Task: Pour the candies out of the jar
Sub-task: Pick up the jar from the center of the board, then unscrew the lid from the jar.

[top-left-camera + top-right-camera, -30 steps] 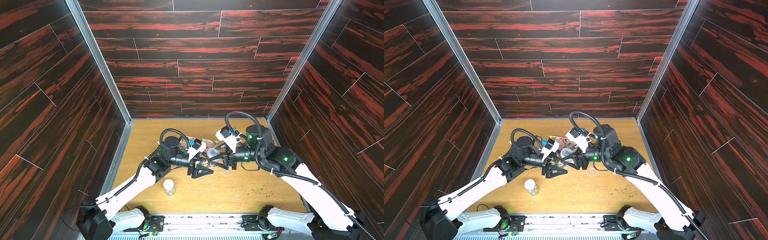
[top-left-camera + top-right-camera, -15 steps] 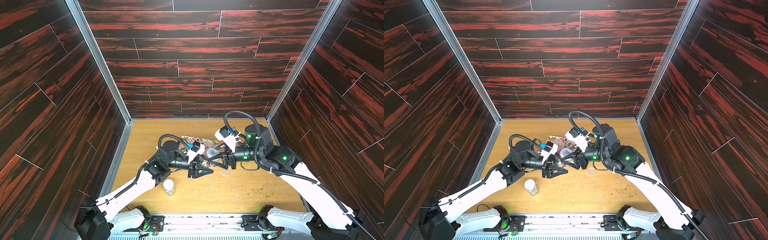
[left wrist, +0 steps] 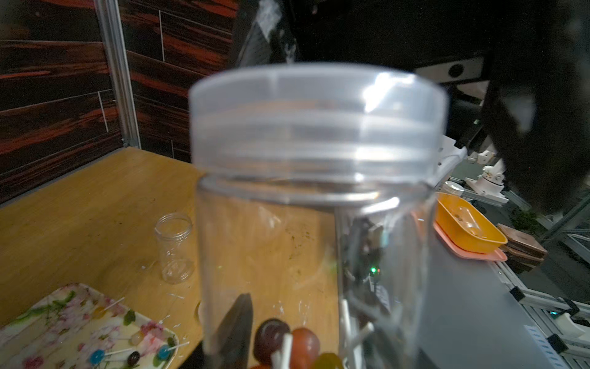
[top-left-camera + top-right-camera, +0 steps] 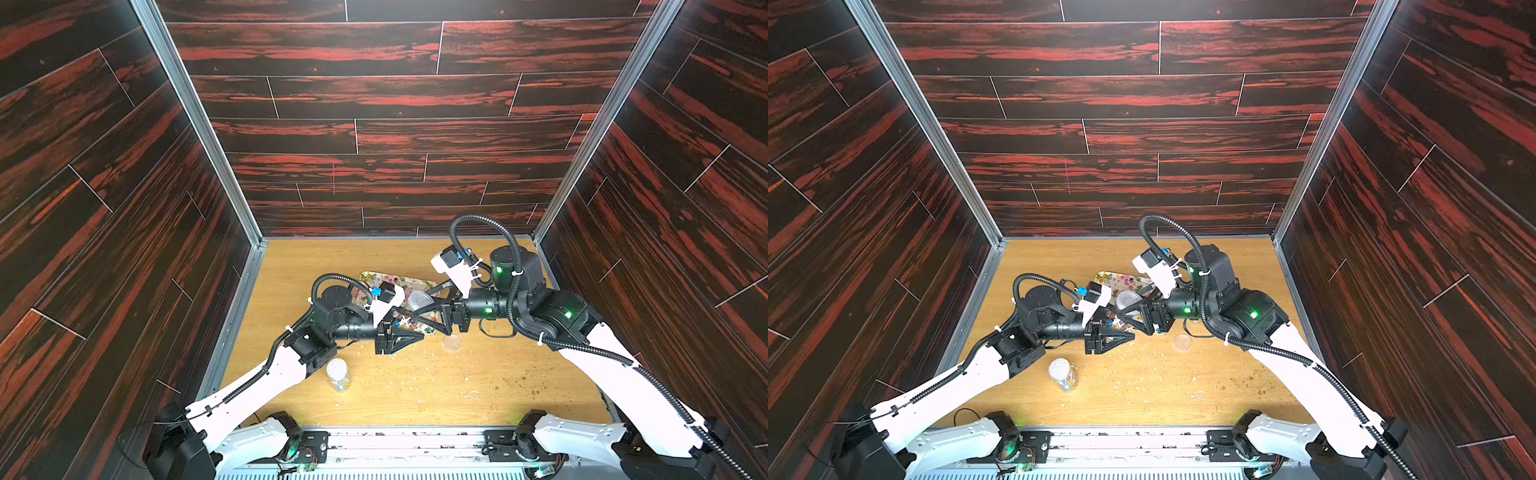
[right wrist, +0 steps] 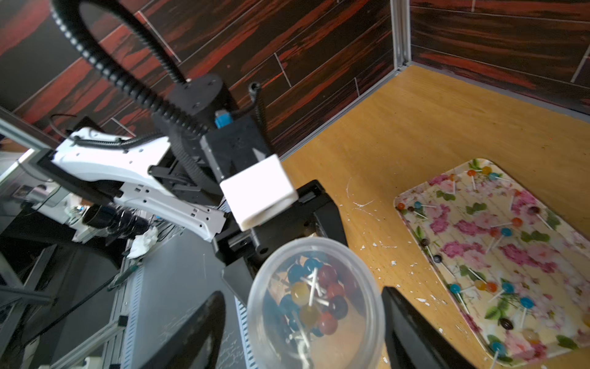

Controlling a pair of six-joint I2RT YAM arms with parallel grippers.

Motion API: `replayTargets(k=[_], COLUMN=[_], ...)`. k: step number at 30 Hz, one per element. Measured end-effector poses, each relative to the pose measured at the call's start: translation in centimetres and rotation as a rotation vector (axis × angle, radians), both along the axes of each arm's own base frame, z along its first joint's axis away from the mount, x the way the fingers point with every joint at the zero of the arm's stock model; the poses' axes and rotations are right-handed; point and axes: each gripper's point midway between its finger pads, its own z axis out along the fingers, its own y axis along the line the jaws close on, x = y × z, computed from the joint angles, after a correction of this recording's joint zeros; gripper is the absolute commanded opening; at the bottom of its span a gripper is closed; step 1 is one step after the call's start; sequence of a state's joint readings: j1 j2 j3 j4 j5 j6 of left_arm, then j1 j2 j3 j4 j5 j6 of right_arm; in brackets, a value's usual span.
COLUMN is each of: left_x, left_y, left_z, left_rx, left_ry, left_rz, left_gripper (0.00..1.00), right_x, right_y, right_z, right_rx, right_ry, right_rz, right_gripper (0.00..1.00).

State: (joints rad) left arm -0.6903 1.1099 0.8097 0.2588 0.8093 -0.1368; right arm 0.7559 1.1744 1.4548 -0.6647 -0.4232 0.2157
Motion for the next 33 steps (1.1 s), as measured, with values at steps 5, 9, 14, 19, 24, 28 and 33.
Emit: replayTargets(k=[5,9,14,19,24,28,33], left_x=[0.7,1.2,1.5,1.7,1.9,2.1,2.2], left_y=[0.1,0.2,0.3,0.3,0.3,0.4,0.4], left_z=[-0.5,-0.5,-0.5,-0.5,-0.5,-0.3,-0.4], left_rx=[0.013,0.017,0.021,0.024,0.025,0.023,0.024], left_ry=[-0.014,-0.031,-0.055,-0.069,-0.077,-0.087,-0.092], left_rz=[0.044,0.07,0.089,0.098,0.108,0.118,0.123], left_gripper=[0.44,0.44,0.44,0.44,0.44,0.44,0.44], right_x=[1.4,2.7,2.9,3.4,4.1,4.0,3.9], right_y=[-0.5,-1.1,-0.5,0.3,0.3,0.1,0.1], right_z=[-0.1,0.6,1.5,1.7,0.5,0.3,0.3], right_rx=[0.006,0.032,0.054,0.038,-0.014,-0.034,-0.043], right_ry=[0.085,0.144,0.173,0.174,0.183,0.184,0.185], right_rz=[-0.131,-0.262,-0.34,-0.388,-0.435,-0.45,-0.453], right_gripper=[0.81,0.81,0.82,0.82,0.82,0.82,0.81])
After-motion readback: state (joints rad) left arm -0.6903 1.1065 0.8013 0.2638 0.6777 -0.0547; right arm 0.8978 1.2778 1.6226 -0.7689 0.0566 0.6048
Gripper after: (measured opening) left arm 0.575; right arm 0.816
